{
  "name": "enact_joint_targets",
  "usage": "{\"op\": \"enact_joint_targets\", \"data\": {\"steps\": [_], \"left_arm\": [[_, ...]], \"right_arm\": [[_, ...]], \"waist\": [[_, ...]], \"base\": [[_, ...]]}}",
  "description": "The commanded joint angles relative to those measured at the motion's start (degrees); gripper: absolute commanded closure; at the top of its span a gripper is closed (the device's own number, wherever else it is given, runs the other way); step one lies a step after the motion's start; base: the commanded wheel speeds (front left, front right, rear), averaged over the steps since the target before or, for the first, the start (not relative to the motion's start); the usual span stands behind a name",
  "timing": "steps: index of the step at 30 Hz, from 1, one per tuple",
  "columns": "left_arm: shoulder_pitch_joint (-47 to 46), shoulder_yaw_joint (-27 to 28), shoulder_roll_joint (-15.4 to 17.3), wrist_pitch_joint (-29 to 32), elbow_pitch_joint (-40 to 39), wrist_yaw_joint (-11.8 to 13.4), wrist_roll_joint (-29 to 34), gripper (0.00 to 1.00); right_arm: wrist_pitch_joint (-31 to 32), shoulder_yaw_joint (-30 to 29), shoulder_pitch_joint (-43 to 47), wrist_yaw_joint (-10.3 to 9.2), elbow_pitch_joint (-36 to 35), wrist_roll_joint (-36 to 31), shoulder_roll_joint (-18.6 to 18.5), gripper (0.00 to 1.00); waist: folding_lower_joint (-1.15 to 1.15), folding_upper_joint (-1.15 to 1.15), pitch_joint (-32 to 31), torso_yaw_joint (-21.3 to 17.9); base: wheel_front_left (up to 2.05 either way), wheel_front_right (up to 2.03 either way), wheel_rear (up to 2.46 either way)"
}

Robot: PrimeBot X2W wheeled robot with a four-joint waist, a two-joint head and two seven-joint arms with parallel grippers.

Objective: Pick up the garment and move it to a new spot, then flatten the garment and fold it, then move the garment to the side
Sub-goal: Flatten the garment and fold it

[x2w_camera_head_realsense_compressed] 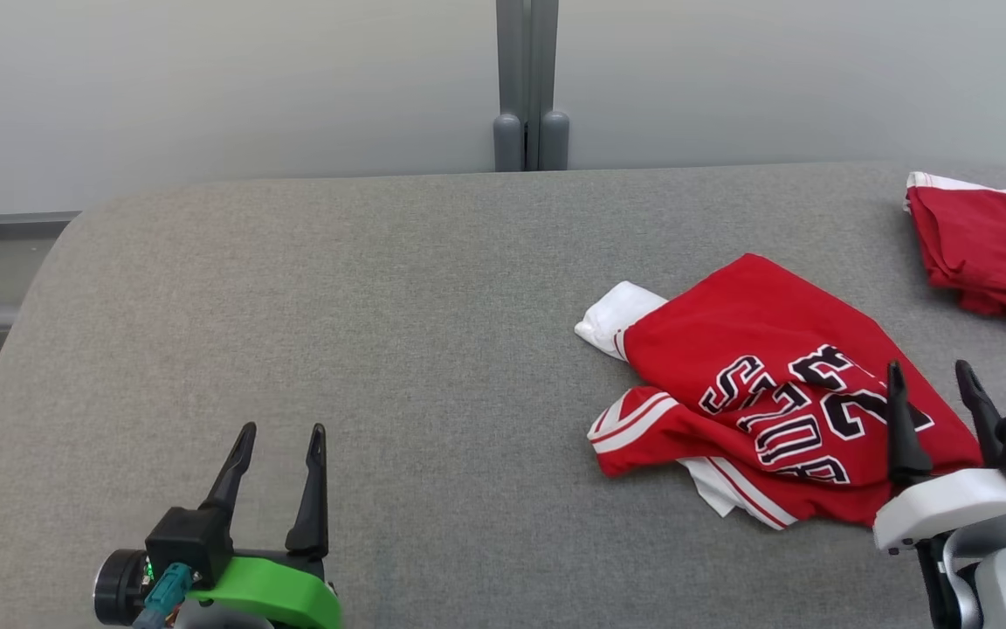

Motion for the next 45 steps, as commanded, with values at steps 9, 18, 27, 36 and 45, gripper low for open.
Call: {"op": "enact_joint_targets", "data": {"steps": [9, 18, 27, 36, 45], "left_arm": [[-2.09, -2.75, -0.49, 0.00, 2.14, -0.81, 0.45, 0.00], [-10.72, -12.89, -0.73, -0.01, 7.45, -1.43, 0.15, 0.00], [-21.44, -23.05, -1.00, 0.10, 16.69, -1.52, -4.46, 0.00], [-28.16, -34.14, -1.03, 0.47, 27.78, -1.51, -9.42, 0.00], [-32.89, -40.61, -1.08, 0.66, 38.25, -1.52, -15.85, 0.00]], "right_arm": [[-0.15, 6.23, 2.84, -0.11, -6.41, 0.31, 2.94, 0.00], [-0.14, 7.69, 1.08, -0.11, -7.73, 0.47, 2.86, 0.00], [-0.15, 8.17, -0.55, -0.11, -8.00, 0.20, 3.65, 0.00], [-0.14, 7.62, -1.47, -0.11, -8.42, 0.23, 4.18, 0.00], [-0.14, 7.79, -2.69, -0.11, -8.43, 0.00, 4.70, 0.00]], "waist": [[0.00, 0.00, 1.06, -2.42], [0.00, 0.00, 3.57, -6.38], [0.00, 0.00, 6.48, -11.68], [0.00, 0.00, 9.34, -14.85], [0.00, 0.00, 11.52, -16.16]], "base": [[0.00, 0.00, 0.00], [0.00, 0.00, 0.00], [0.00, 0.00, 0.00], [0.00, 0.00, 0.00], [0.00, 0.00, 0.00]]}}
